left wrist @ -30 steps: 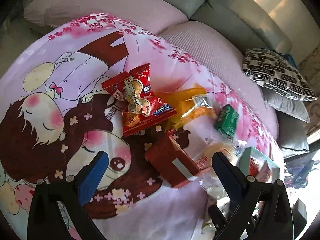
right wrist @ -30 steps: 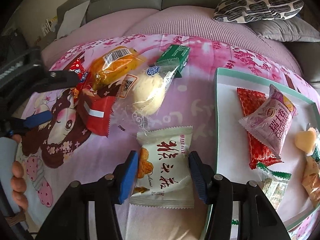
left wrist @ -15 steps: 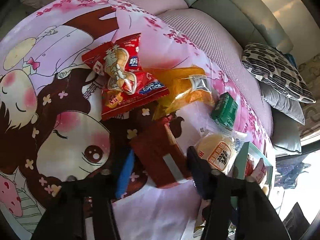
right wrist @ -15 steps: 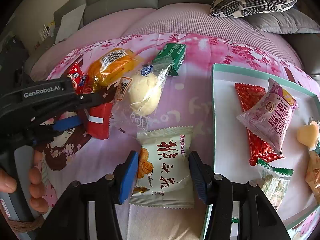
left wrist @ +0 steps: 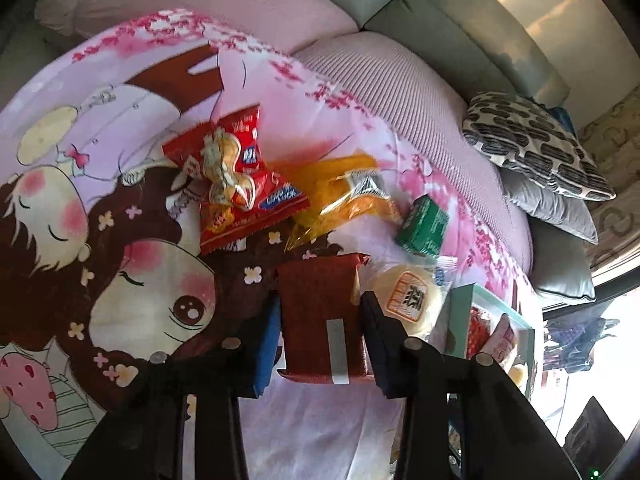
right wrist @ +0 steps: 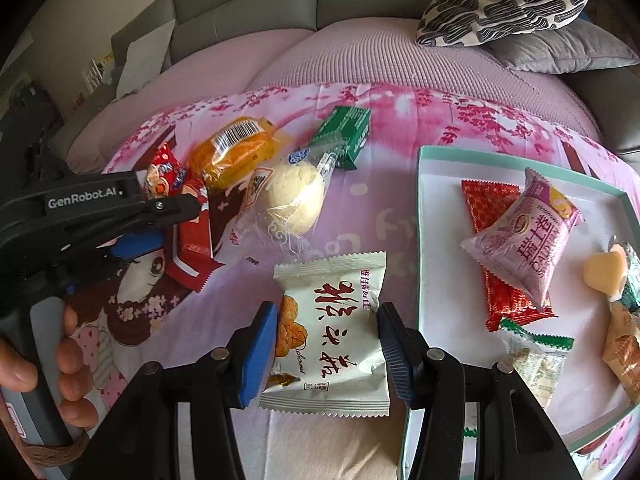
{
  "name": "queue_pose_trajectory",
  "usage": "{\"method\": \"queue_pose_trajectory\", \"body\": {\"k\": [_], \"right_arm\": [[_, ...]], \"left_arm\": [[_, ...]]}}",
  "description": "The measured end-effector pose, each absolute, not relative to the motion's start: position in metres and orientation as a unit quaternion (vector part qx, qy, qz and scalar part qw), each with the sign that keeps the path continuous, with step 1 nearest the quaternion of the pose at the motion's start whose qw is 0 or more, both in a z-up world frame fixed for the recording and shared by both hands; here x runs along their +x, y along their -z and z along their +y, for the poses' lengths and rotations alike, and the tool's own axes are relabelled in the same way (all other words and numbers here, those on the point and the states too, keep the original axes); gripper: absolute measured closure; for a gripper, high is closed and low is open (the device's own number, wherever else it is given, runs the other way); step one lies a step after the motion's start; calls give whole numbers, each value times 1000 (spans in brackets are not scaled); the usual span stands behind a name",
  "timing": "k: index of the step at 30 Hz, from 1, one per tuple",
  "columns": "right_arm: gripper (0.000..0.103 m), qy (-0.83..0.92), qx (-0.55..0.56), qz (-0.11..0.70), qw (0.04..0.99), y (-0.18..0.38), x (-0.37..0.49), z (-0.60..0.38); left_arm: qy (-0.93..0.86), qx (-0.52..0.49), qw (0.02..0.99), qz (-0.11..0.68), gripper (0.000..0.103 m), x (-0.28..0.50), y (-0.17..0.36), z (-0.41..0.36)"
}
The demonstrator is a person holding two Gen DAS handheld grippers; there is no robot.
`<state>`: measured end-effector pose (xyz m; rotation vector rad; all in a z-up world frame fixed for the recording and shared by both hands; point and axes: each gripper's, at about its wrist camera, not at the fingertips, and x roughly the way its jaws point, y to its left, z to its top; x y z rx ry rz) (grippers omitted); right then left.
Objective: Organize snacks
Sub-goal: 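Carry the red box and white cracker pack over the tray with both grippers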
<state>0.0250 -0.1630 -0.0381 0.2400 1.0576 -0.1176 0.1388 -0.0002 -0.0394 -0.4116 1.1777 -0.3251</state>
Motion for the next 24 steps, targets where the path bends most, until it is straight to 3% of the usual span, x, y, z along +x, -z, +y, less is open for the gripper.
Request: {"method": "queue_pose_trajectory", "body": {"k": [24], "right_arm": [[48,54,152,466,870,4,5,-178]], "left_arm": [[151,-196,828,503,62,124,1,8]]}}
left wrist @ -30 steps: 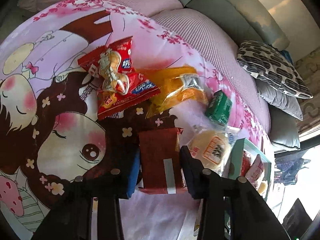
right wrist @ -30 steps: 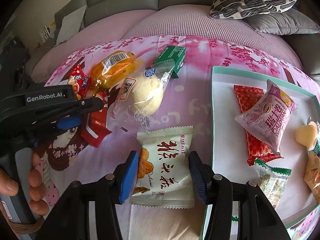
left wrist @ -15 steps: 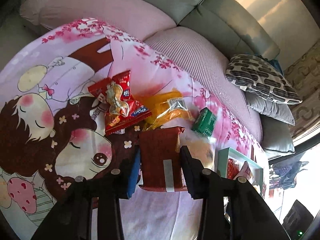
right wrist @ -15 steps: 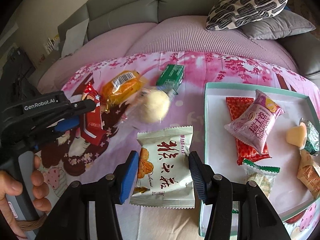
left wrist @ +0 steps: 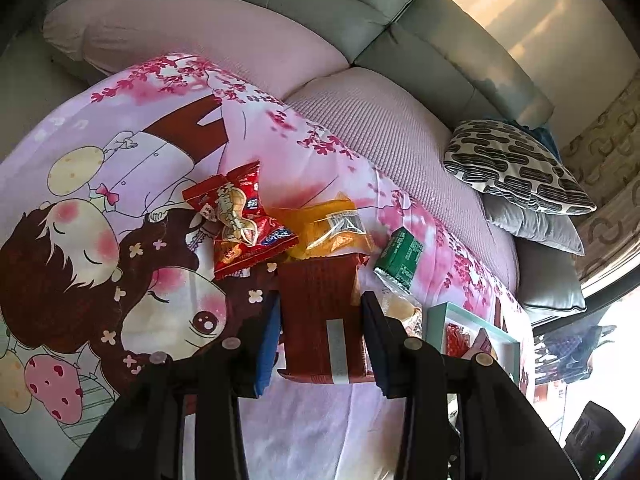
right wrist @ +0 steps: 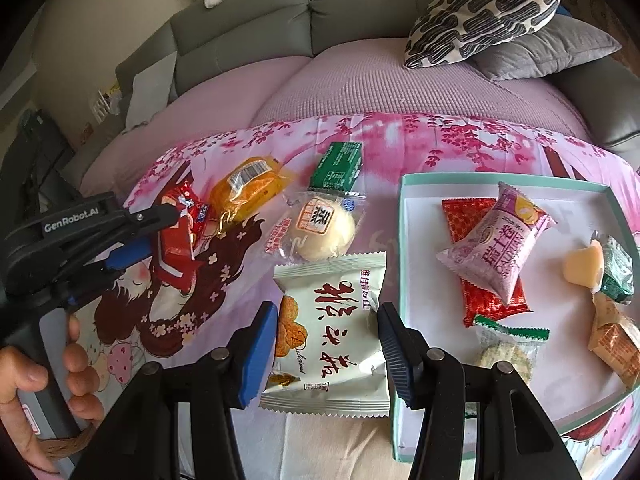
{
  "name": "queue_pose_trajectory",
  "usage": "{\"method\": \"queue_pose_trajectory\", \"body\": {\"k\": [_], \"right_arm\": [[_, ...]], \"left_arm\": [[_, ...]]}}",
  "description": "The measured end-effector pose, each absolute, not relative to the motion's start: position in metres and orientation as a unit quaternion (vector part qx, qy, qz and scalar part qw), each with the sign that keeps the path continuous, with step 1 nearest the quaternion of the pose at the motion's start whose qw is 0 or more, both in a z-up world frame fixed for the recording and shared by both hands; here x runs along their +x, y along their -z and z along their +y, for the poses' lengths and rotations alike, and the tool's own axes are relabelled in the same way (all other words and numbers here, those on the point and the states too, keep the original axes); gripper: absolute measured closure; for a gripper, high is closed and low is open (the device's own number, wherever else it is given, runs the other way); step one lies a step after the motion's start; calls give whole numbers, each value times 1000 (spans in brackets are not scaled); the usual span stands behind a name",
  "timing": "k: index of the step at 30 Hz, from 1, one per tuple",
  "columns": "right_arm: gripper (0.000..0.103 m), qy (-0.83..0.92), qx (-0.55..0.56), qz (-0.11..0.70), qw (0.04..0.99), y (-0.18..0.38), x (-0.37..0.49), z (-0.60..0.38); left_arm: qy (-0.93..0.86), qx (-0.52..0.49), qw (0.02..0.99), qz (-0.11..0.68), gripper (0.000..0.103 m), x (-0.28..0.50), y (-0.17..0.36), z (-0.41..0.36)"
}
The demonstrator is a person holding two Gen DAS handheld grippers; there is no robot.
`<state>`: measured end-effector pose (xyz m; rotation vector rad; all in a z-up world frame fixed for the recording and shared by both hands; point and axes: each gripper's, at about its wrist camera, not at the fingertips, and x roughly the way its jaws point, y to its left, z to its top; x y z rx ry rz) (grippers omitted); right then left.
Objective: Organize snacks
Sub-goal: 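Carry the red box and white cracker pack over the tray with both grippers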
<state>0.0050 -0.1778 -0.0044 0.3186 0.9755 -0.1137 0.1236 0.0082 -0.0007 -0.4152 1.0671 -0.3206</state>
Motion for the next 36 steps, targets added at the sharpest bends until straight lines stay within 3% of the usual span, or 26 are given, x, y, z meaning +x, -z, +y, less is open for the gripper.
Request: {"method": "queue_pose_trajectory", "body": {"k": [21,36], "right_arm": [[48,244,269,396,844,-24,-68,-333],[48,272,292,385,832,-26,-86,-356]], "left_arm": [[317,-87,795,510,62,63,-15,-115],[367,-35,773,516,62,38,-1,-166]]}}
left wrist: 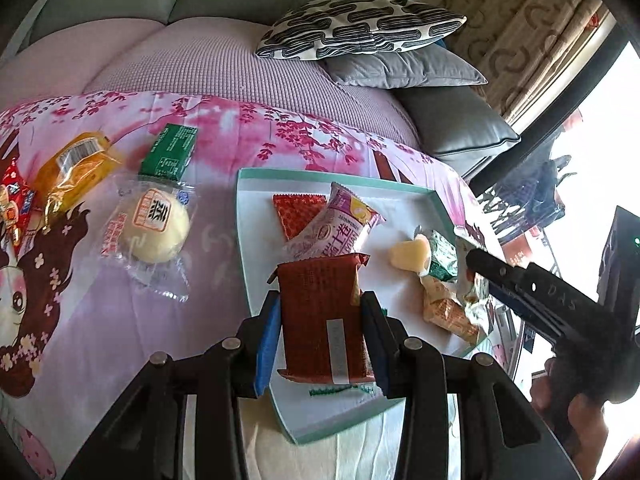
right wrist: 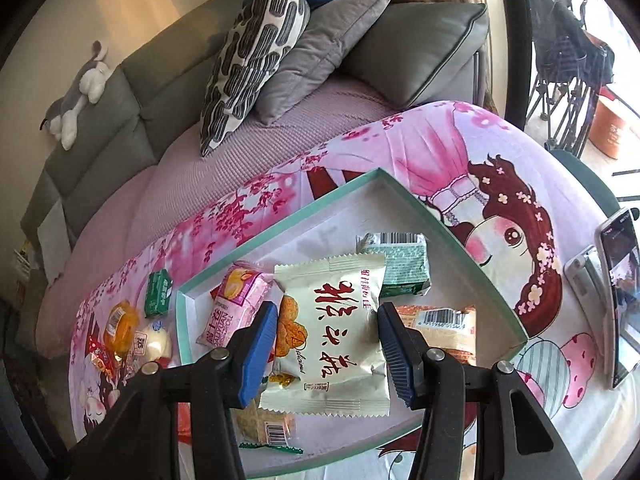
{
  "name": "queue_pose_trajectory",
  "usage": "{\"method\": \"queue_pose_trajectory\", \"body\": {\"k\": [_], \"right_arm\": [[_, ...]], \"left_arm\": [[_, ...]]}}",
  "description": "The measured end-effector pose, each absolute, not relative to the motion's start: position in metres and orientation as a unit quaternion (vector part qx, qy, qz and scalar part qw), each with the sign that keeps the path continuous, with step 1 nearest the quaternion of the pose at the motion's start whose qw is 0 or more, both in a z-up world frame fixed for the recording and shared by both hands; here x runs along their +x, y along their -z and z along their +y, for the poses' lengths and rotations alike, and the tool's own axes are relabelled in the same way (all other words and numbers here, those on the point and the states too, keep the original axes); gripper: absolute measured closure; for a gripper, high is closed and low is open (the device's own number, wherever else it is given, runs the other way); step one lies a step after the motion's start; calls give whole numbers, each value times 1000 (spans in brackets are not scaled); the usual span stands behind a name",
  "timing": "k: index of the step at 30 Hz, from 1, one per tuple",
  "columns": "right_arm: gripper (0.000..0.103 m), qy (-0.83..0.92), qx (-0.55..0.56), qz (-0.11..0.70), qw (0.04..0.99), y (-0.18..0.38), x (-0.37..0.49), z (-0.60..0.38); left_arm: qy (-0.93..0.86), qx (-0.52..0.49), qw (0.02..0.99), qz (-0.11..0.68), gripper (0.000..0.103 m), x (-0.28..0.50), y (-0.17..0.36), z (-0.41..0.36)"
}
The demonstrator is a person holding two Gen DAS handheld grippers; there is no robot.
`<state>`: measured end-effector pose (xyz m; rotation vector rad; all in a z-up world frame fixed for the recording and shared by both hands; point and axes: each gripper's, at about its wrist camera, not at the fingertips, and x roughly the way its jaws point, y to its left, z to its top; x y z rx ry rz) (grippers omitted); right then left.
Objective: Organize snacks
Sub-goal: 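Carry the red box and white cracker pack over the tray with both grippers, then lower both grippers into the tray and open them to release the snacks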
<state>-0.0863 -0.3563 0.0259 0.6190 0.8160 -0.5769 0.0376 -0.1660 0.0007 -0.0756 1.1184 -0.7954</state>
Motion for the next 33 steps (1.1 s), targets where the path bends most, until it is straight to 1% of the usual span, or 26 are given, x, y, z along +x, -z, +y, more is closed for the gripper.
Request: {"method": "queue_pose_trajectory", "body": {"k": [9,21,33], "right_arm": [[48,257,284,407,829,-12,-75,-348],[48,241,276,456,811,19,-55,-340],[48,239,270,483,798,35,-45,-338]], "left_arm": [[369,-14,771,519,62,40,13,-184],[366,2,762,534,62,36,26,-188],[360,7,755,548,62,38,31,-189]]}}
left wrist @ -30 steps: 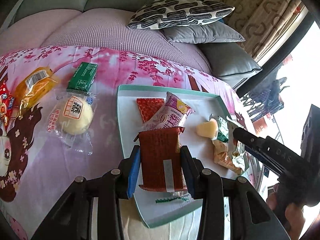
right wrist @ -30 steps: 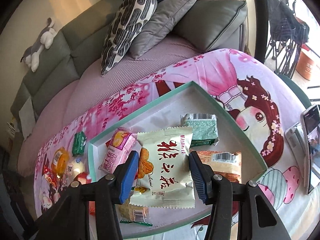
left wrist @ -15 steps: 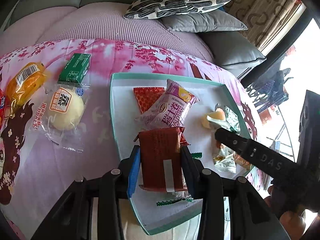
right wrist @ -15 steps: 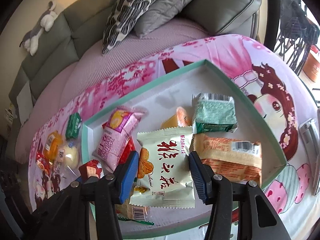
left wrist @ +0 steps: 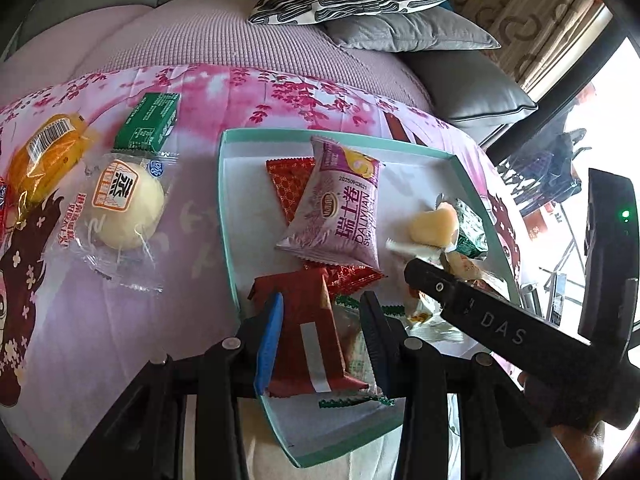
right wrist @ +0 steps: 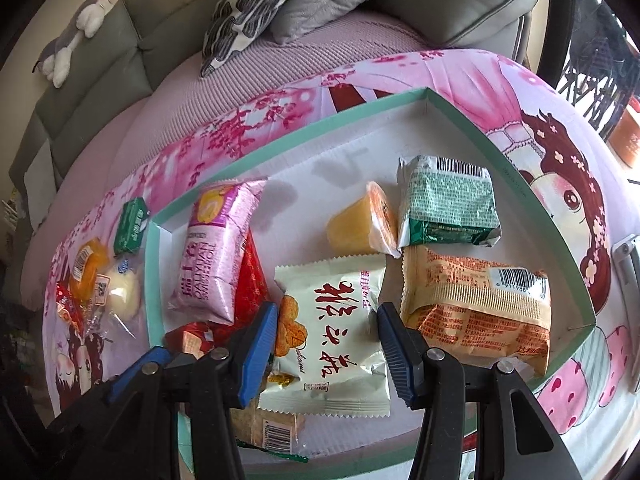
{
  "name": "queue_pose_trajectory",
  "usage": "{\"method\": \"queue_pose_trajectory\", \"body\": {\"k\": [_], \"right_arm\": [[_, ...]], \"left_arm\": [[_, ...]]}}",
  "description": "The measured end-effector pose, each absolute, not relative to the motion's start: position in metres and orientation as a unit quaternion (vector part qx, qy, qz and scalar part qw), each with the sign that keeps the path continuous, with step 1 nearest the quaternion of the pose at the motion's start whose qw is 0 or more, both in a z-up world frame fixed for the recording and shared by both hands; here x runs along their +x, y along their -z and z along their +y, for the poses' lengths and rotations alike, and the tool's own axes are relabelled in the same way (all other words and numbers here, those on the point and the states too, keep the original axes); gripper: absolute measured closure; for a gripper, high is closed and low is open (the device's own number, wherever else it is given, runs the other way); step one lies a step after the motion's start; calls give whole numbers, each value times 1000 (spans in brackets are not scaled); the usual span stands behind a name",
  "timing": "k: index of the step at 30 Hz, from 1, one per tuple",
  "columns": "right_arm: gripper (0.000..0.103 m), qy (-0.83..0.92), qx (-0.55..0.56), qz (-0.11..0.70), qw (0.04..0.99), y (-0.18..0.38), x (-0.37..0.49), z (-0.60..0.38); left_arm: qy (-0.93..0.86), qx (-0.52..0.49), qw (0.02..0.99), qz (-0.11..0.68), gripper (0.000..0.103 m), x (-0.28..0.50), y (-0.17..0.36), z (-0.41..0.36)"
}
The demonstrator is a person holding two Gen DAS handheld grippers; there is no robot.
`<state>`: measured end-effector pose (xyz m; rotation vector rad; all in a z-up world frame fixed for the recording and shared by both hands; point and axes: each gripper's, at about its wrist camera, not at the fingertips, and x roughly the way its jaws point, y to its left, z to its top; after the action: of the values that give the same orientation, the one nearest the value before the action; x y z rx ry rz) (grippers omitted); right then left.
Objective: Organize snacks
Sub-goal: 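Lower both grippers into the tray and open them to release the snacks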
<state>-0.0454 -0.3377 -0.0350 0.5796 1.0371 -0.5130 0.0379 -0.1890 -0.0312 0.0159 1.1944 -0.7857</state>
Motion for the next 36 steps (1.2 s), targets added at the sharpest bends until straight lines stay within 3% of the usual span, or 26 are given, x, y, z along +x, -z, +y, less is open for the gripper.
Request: {"method": "queue_pose_trajectory", "body": {"k": [7,13,21,29,36], "right_arm": [[47,243,266,491,793,38,-42,-337],[38,241,267,513,779,50,-36,-336],[27,245,265,517,776,52,-36,-336],[27,248,270,509,779,44,-41,-338],[27,242,266,489,795,26,-49,-334]], "left_arm": [[355,7,755,552,62,40,33,-187],[349,9,756,554,61,40,33,-187],[344,3,755,559,48,42,33,-185],[351,-1,762,544,38,41,22,-181],[333,-20,777,534,37,50,13,-166]]}}
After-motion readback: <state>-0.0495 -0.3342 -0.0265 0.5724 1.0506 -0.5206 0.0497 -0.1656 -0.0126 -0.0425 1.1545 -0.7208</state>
